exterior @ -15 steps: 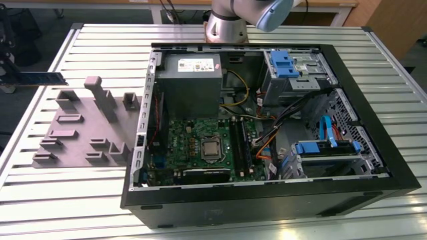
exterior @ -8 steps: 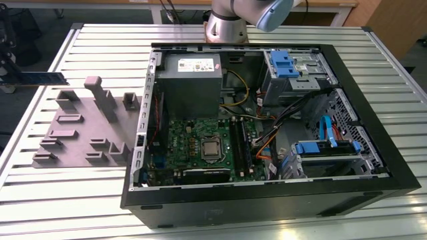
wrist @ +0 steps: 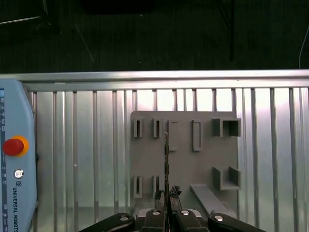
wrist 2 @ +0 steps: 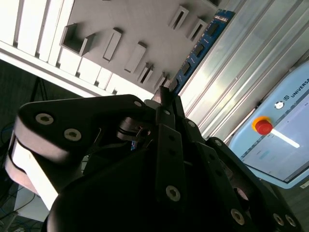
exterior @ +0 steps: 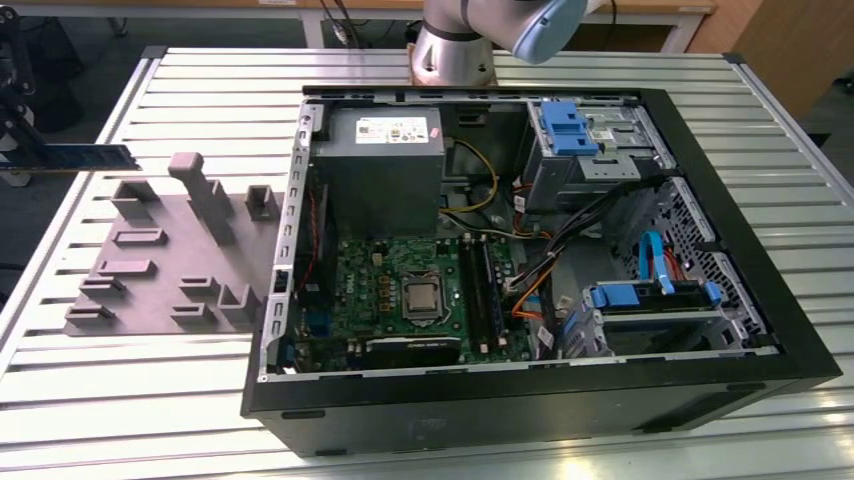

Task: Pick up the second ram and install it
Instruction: 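Pick up the second ram and move it above second insertion slot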

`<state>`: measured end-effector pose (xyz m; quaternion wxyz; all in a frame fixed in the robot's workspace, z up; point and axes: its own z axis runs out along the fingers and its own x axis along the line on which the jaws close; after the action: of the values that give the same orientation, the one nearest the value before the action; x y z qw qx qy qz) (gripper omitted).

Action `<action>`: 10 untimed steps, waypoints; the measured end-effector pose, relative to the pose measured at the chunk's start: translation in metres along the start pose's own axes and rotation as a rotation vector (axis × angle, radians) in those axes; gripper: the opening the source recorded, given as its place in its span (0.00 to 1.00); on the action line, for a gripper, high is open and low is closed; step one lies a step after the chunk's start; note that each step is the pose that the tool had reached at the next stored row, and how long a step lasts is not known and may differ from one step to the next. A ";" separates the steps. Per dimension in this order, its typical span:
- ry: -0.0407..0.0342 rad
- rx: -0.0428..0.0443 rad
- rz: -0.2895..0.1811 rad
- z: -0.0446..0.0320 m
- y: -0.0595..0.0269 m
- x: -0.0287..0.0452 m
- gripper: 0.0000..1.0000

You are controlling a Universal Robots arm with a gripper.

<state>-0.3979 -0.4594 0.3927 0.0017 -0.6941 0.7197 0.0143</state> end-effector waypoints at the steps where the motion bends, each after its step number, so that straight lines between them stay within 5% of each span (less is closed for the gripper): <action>1: 0.0000 0.0000 0.000 0.0000 -0.0002 0.0000 0.14; 10: 0.0000 0.0000 0.000 0.0000 -0.0023 -0.0001 0.14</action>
<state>-0.3956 -0.4594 0.3927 0.0017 -0.6941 0.7197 0.0143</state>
